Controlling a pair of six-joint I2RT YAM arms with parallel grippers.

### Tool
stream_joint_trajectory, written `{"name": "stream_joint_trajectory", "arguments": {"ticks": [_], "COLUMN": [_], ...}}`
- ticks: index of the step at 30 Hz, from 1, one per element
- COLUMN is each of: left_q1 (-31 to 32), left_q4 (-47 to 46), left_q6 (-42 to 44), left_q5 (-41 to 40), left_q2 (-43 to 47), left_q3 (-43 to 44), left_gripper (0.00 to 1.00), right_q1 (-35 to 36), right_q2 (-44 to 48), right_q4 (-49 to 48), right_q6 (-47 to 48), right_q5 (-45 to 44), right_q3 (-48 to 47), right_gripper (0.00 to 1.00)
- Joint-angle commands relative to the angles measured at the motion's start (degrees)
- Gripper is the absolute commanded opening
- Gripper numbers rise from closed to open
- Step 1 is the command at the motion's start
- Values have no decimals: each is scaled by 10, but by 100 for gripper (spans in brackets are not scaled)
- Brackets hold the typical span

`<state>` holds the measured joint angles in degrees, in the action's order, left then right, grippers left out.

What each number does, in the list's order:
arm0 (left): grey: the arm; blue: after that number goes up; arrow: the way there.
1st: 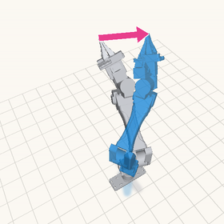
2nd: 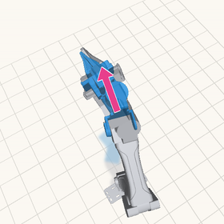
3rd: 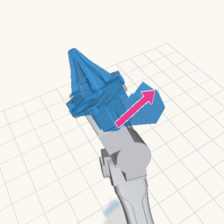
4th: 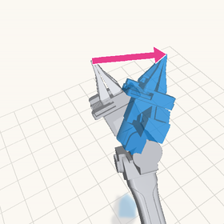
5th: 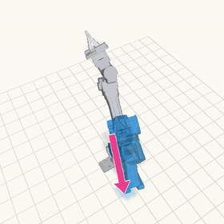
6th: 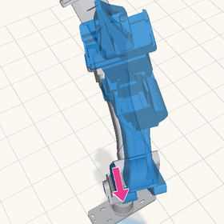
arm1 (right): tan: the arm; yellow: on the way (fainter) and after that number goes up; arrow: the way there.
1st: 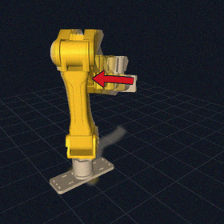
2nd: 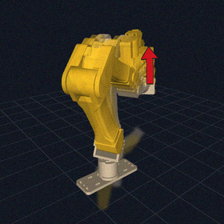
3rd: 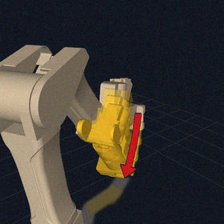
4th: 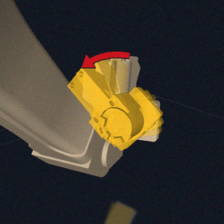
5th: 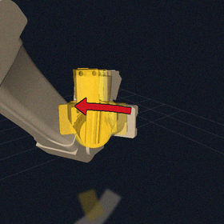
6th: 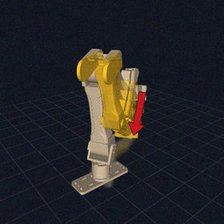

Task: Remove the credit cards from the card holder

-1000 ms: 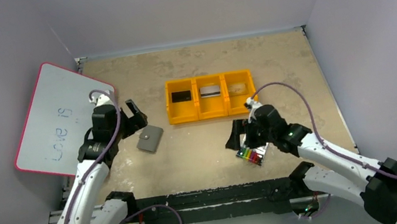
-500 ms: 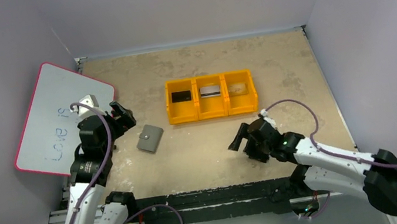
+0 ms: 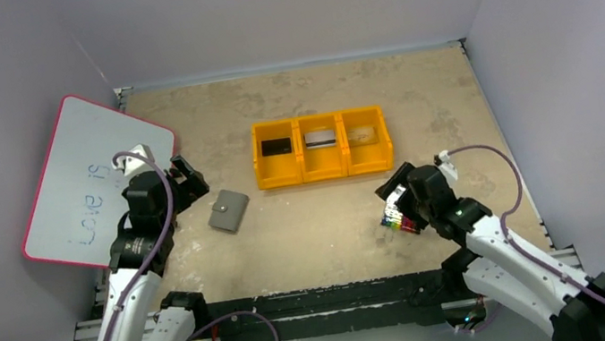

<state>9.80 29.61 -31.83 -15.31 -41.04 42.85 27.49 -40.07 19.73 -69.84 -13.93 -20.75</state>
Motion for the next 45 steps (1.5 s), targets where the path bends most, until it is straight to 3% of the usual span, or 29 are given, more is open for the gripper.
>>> {"name": "stream_joint_trajectory", "arguments": {"ticks": [1,5,10,16,19,22,29,33,37,41,45], "left_q1": [-3,-3,-3,-3,-3,-3,-3,-3,-3,-3,-2], "left_q4": [2,3,3,5,4,5,8,5,21,36,14], "left_q6": [-15,-20,-23,-25,-28,-29,-31,-37,-72,-152,-189], "left_q5": [-1,-14,-16,-22,-21,-21,-21,-16,-29,-30,6], "left_q2": [8,11,7,4,0,-9,-18,-20,-42,-87,-130], "left_q3": [-6,-8,-8,-11,-13,-13,-12,-16,-16,-32,-65], "left_gripper": [100,100,100,100,100,100,100,100,100,100,100], "right_q1": [0,0,2,0,-19,-76,-295,-354,-356,-355,-355], "right_q2": [-44,-21,-153,-156,-156,-199,-259,-273,-221,-106,-13], "right_q4": [-121,-231,-229,-148,-121,-108,-147,-142,-119,-146,-197], "right_q6": [155,221,232,113,115,135,234,299,342,373,368], "right_q5": [44,138,199,73,6,16,108,104,112,218,374], "right_q3": [-70,-39,-42,-6,-9,-35,-60,-89,-126,-103,-67], "right_gripper": [100,95,96,100,100,100,100,100,100,100,93]}}
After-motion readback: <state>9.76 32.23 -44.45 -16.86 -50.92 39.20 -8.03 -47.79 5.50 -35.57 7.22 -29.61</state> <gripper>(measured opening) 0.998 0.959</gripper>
